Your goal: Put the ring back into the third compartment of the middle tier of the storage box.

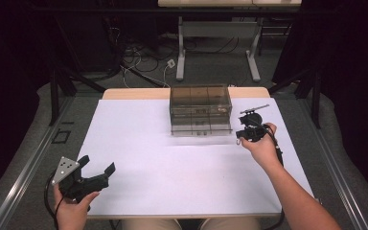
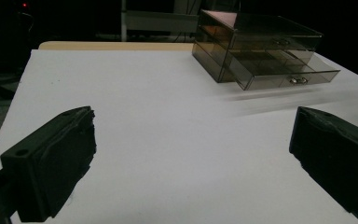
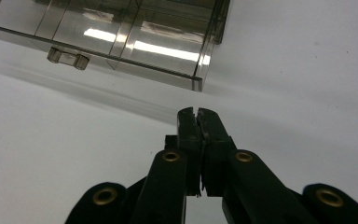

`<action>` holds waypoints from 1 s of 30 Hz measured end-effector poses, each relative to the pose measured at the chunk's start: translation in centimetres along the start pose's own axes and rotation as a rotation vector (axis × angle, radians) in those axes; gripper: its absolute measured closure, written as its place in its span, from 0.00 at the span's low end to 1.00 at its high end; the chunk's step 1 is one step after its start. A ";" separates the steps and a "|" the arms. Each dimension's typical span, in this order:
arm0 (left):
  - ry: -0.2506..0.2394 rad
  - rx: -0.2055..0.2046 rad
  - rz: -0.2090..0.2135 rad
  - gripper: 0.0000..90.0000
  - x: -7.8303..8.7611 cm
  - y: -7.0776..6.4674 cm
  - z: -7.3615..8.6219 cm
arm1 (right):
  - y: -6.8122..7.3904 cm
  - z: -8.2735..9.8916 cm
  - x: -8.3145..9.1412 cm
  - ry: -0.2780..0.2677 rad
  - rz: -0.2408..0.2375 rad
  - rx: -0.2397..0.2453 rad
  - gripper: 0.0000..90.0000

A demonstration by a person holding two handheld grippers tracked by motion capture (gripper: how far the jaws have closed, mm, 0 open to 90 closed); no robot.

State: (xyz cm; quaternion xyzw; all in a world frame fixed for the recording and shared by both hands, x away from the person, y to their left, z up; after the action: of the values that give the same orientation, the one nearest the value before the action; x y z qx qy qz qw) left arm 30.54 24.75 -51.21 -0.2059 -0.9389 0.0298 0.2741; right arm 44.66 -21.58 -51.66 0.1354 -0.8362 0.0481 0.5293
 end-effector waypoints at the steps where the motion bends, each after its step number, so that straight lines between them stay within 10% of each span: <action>1: 0.000 0.000 0.000 0.01 0.0 0.0 0.0 | 0.0 -0.1 0.0 -0.001 0.002 0.005 0.99; 30: -0.002 0.007 0.000 0.01 0.0 0.1 0.0 | 2.0 -2.6 1.3 -0.033 0.005 0.027 0.99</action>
State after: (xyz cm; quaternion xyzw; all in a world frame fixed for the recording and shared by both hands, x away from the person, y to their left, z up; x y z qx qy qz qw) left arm 30.56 24.80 -51.24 -0.2051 -0.9390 0.0333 0.2740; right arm 45.87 -19.27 -49.27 0.1410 -0.8444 0.0586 0.5134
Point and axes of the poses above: each handheld gripper's, and its own axes: x roughly backward along the jaws, z roughly out of its underside, y roughly to its left, the point moved 6 cm from there along -x, roughly forward along the jaws, and after that the axes turned 10 degrees about y, right-handed, at the moved point
